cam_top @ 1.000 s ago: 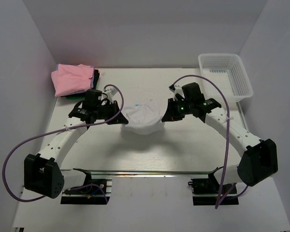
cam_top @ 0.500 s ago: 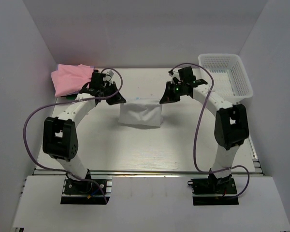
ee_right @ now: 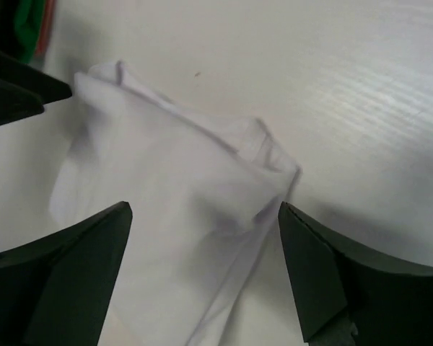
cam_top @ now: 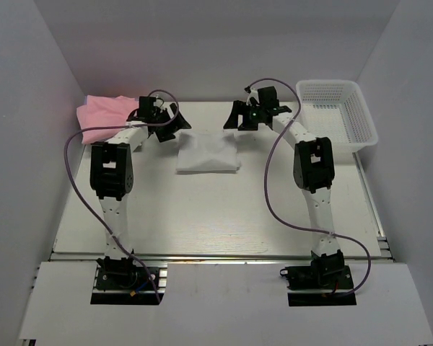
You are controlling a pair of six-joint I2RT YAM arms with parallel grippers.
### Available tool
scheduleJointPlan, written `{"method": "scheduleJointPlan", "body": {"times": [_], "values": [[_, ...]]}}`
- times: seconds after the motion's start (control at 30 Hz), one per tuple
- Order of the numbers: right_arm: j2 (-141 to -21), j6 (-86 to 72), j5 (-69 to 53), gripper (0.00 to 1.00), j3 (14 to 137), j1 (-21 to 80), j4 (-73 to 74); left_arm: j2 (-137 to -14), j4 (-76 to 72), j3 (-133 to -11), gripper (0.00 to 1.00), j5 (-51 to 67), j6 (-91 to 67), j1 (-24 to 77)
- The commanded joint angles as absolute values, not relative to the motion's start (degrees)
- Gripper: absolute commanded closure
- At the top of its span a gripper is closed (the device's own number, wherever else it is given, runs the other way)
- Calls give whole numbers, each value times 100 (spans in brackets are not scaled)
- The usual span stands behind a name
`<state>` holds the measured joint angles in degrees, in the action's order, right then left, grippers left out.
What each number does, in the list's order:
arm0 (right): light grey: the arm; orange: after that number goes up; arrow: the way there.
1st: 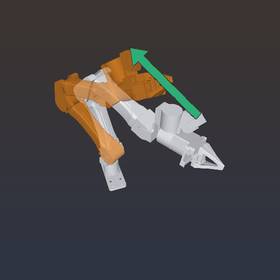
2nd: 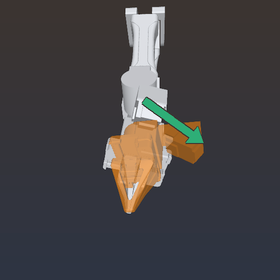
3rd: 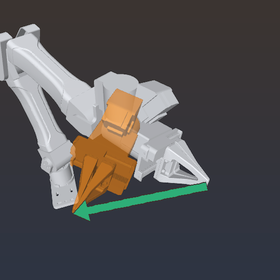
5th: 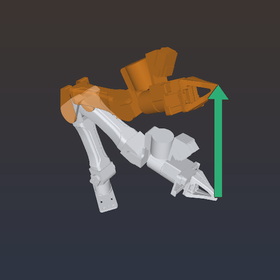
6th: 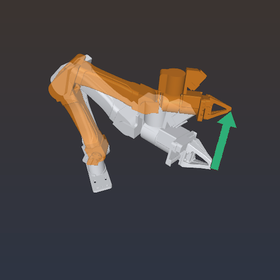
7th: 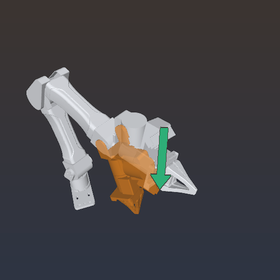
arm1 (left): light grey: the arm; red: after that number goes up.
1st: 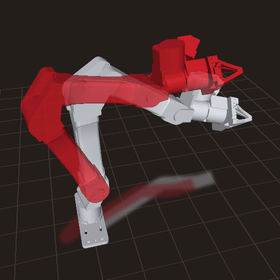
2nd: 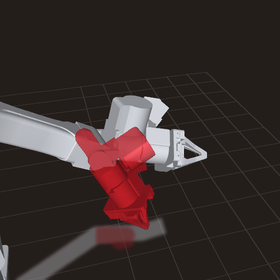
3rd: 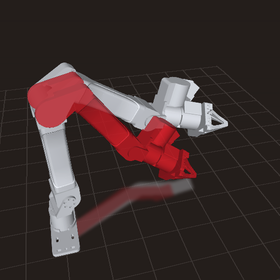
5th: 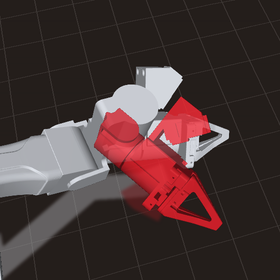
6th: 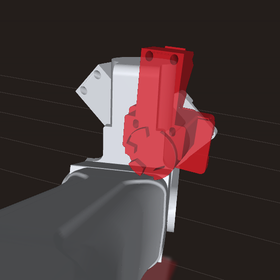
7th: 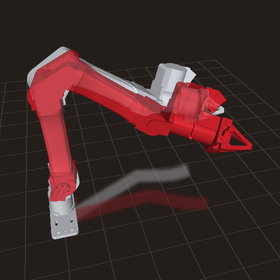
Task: Fold and stack the t-shirts
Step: Fold the long partially folded tshirt into a neat square, then put the neatly folded tshirt into the corner of the board with the left arm
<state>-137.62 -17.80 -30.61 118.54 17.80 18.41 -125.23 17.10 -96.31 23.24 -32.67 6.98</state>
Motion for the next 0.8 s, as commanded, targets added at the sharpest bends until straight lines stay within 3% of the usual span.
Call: {"method": "scheduleJointPlan", "body": {"times": [0.0,0.23,0.53,0.77], "values": [[-13922,-1635,-2708,10,12550,1697,1432,-12419,1362,-10187,1,2549,-3226,606],[-12001,-1240,-2469,10,10209,1767,782,-11646,1362,-9450,1,2364,-2567,782],[-10838,-923,-1989,10,8792,1802,1319,-11513,2592,-9167,1,1503,-1750,957],[-9958,-940,-950,10,8200,1636,1414,-11944,2461,-8903,1,1380,-1696,1143]]}}
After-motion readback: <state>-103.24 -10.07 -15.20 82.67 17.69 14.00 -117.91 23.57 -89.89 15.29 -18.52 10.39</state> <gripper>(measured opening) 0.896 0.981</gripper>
